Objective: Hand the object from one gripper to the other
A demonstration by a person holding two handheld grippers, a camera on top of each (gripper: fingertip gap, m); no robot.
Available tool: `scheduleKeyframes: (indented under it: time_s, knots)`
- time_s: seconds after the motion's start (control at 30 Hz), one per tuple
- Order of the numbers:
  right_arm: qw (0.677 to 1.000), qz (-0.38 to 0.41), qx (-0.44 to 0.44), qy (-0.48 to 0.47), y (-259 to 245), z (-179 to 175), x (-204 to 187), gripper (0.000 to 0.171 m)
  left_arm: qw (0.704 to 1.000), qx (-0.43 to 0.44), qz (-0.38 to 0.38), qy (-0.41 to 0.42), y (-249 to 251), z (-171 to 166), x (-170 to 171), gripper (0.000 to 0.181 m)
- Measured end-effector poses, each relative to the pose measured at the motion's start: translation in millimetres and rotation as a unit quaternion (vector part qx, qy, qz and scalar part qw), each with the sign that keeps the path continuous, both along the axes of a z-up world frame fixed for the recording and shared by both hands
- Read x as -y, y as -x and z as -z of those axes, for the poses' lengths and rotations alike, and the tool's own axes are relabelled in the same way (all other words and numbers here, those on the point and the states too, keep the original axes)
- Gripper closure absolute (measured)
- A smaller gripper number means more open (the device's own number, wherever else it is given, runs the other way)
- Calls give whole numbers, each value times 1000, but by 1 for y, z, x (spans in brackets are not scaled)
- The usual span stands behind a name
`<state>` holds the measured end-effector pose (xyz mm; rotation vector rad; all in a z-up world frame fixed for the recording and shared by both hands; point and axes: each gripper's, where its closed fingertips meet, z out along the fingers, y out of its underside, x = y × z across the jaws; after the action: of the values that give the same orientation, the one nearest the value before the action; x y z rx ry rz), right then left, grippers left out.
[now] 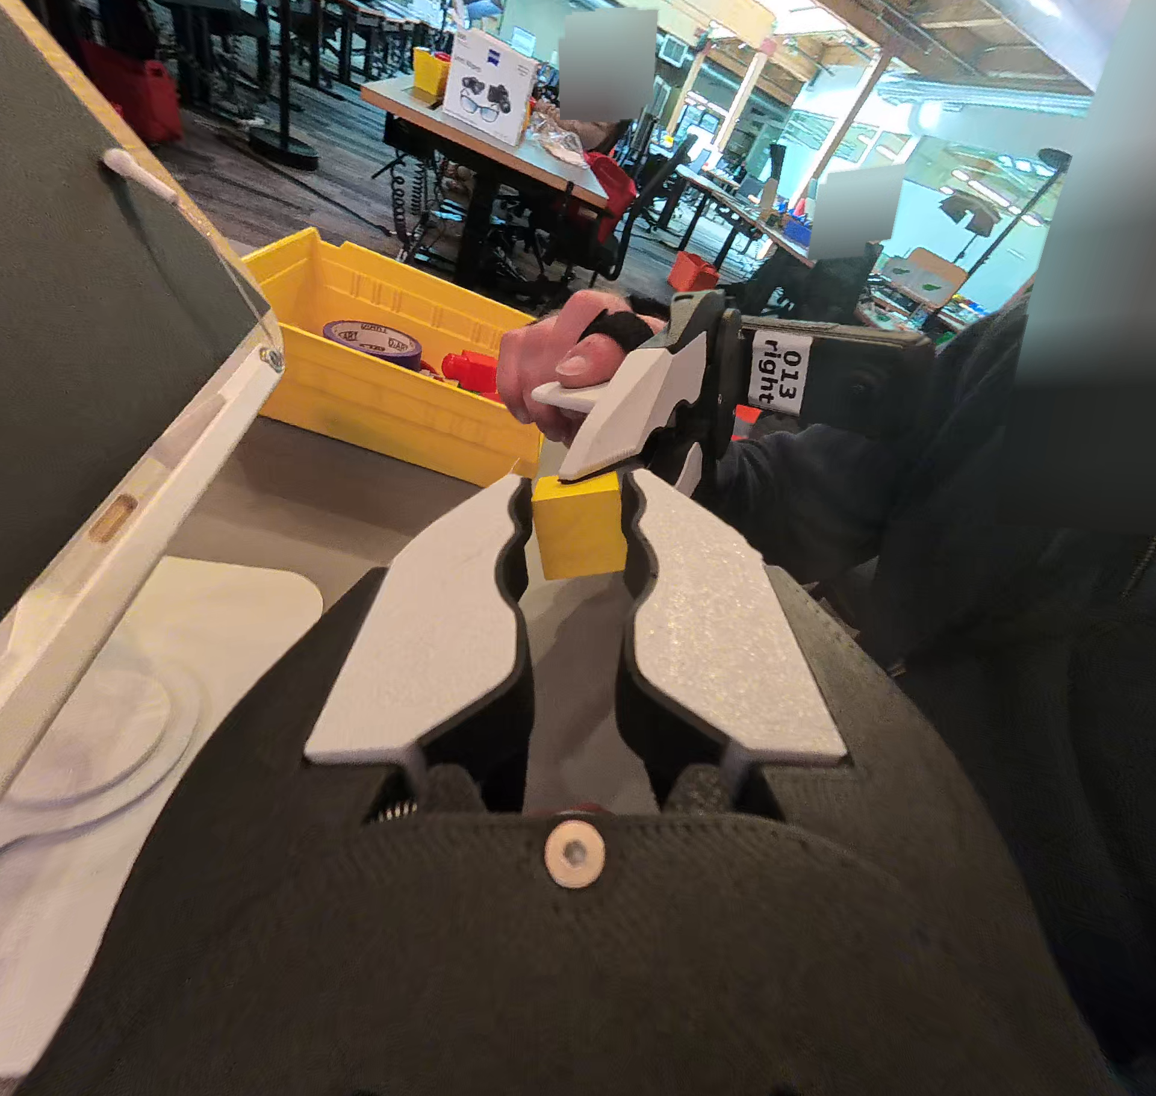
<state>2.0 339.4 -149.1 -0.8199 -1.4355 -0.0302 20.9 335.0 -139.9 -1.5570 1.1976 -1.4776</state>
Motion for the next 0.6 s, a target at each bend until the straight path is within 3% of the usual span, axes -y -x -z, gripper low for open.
scheduleKeyframes:
  time_s: [0.17, 0.33, 0.6]
  knots:
    - [999, 14, -37, 8, -6, -11, -7, 147, 999, 45, 5, 3, -6, -11, -4, 153]
    - [991, 60, -116, 6, -20, -27, -23, 147, 994, 103, -19, 28, -6, -17, -16, 124]
    - [982, 92, -165, -12, -27, -32, -31, 147, 982, 172, -46, 63, -25, -23, -27, 133]
